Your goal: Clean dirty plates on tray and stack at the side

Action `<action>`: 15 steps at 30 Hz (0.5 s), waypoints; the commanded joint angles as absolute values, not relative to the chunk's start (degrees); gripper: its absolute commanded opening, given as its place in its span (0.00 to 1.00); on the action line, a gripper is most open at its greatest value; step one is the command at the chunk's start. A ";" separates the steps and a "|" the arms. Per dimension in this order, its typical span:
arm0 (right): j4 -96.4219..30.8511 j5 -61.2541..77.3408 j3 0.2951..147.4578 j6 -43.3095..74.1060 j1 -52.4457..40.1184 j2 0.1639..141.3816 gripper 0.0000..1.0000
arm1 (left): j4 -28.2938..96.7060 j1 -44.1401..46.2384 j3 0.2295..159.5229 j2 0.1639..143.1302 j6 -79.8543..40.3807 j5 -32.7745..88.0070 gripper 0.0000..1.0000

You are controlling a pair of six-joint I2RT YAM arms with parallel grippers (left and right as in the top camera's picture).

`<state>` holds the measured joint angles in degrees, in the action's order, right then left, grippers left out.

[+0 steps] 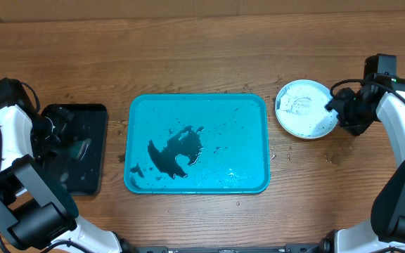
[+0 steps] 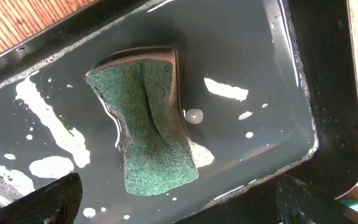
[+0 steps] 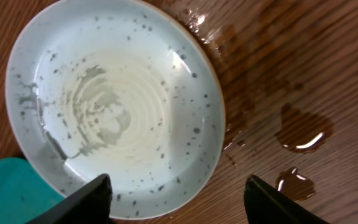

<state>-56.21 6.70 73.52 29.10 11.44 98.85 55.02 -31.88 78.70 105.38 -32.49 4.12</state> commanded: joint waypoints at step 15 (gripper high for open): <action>-79.09 14.68 79.02 18.98 11.20 72.29 0.93 | 54.98 -31.86 78.22 104.16 -32.34 4.47 1.00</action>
<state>-76.93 13.82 77.41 21.52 11.42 79.61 55.02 -31.88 78.67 105.38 -32.49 4.12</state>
